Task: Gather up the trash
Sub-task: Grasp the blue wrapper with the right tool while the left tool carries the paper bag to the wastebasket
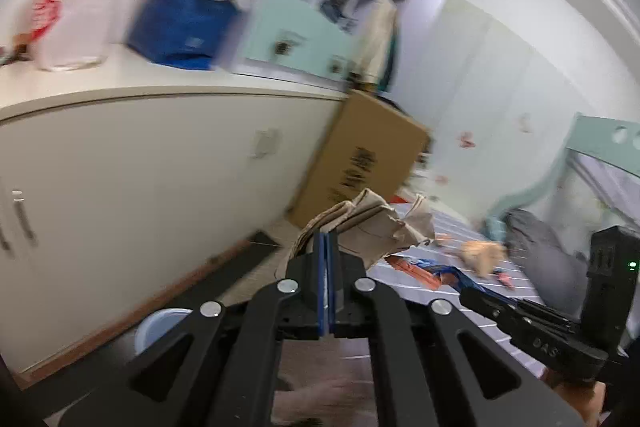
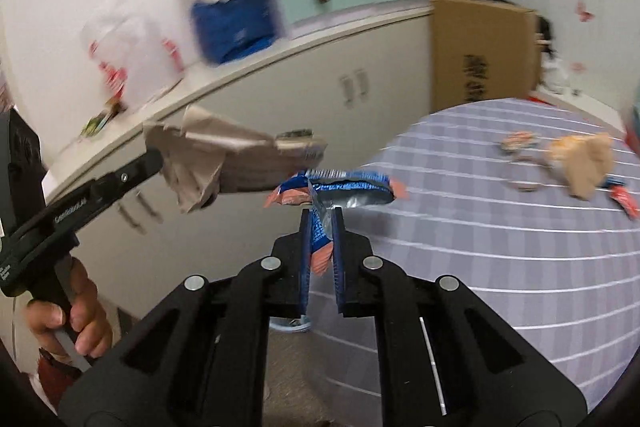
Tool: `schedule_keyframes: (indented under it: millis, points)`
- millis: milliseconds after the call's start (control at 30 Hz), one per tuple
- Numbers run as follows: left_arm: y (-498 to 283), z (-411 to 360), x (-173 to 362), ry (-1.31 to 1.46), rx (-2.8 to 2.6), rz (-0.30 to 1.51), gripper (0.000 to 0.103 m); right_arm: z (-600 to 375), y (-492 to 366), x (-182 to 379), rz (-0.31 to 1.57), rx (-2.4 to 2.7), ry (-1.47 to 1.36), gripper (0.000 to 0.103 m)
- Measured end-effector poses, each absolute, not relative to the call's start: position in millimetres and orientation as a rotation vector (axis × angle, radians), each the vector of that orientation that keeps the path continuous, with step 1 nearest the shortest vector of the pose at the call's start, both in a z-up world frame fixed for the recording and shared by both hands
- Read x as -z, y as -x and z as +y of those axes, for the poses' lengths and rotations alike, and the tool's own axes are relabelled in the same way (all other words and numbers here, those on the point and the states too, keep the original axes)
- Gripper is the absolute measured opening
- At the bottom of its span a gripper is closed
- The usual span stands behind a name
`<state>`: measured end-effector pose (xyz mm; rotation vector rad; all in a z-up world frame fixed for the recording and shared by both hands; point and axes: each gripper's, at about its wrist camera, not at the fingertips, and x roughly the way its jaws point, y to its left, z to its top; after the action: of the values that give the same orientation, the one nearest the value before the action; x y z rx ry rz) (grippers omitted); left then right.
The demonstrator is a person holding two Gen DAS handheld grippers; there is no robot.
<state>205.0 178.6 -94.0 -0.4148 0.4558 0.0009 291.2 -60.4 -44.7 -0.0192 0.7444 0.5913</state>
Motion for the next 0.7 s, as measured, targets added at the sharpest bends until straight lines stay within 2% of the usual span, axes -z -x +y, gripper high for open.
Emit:
schedule_keyframes:
  millis: [333,700]
  points:
    - [-208.4,277.3,190.0,0.491,-0.247,0.648,0.001,66.7,-304.9,134.9,0.922,-0.729,0.092,0.010]
    - [-259.7,312.5,331.9,0.544,-0.321,0.904,0.001,132.4,-338.2,289.5,1.186,-0.670,0.126,0.010]
